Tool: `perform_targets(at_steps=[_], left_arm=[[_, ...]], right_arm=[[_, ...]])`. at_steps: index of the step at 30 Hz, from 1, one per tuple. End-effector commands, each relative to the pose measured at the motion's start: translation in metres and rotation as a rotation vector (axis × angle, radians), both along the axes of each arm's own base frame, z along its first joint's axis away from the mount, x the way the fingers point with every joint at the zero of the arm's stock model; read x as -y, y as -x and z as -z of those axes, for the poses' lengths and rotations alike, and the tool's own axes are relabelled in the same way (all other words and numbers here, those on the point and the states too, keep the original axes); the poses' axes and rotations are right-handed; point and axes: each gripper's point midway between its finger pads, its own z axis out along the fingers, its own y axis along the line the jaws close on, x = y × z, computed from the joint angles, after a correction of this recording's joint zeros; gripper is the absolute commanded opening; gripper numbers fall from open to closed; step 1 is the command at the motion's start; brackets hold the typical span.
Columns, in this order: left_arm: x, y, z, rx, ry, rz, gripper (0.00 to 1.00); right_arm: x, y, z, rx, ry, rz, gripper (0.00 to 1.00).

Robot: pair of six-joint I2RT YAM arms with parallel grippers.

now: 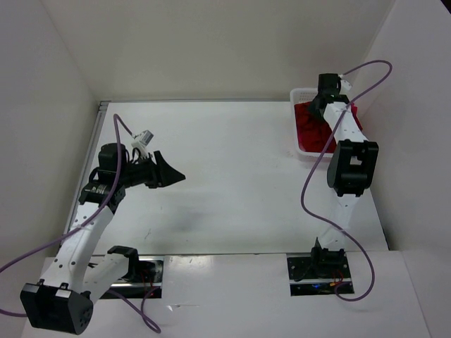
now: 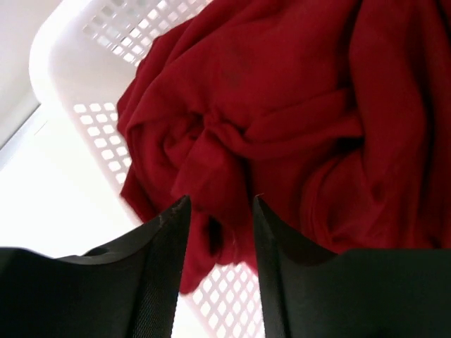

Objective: Fold and stack the t-shirts
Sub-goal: Grab crumpled tshirt from bin with the right arm

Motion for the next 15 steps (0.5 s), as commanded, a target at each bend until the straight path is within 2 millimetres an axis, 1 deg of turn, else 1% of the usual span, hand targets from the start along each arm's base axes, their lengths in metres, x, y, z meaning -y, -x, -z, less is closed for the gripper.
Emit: perform_targets(at_steps=[1,3,4,5,6,9,10,11,12,13,15], left_arm=[[-0.003,-0.006,-0.004,0.016,0.017,-0.024,0.6],[-0.005,-0.006,-0.001,0.003,0.022,-0.033,0.59],[-0.005,-0.006,-0.001,0.003,0.022,-0.033,0.59],[-0.005,-0.006,-0.001,0.003,0.022,-0.033,0.59],[-0.005,-0.006,-0.001,0.002,0.022,-0.033,0.59],[-0.004,-0.007,-0.003,0.005,0.028,-0.036,0.59],[-0.004,-0.007,-0.003,0.005,0.028,-0.036,0.59],[-0.004,-0.007,-0.003,0.005,0.028,-0.036,0.59],[-0.004,-0.007,-0.003,0.005,0.028,-0.036,0.59],[-0.004,-0.007,-0.003,0.005,0.028,-0.036,0.59],[-0.004,-0.008,-0.008,0.01,0.039,-0.042,0.59]], right_arm=[[0.011,-0.014,-0.004,0.029,0.022,0.015,0.4],[0.008,-0.016,0.003,0.02,0.009,0.002,0.32],[0.008,-0.017,0.002,0.027,0.008,0.0,0.28],[0.007,-0.018,0.002,0.029,0.002,-0.006,0.21],[0.006,-0.019,0.0,0.039,0.002,-0.007,0.18],[0.003,-0.02,-0.024,0.096,-0.006,-0.021,0.07],[0.003,-0.02,-0.026,0.098,-0.006,-0.021,0.04],[0.001,-0.018,-0.044,0.132,-0.009,-0.029,0.0],[-0.001,-0.015,-0.05,0.14,-0.014,-0.036,0.0],[-0.003,-0.012,-0.069,0.175,-0.019,-0.047,0.0],[-0.008,-0.004,-0.089,0.211,-0.033,-0.06,0.0]])
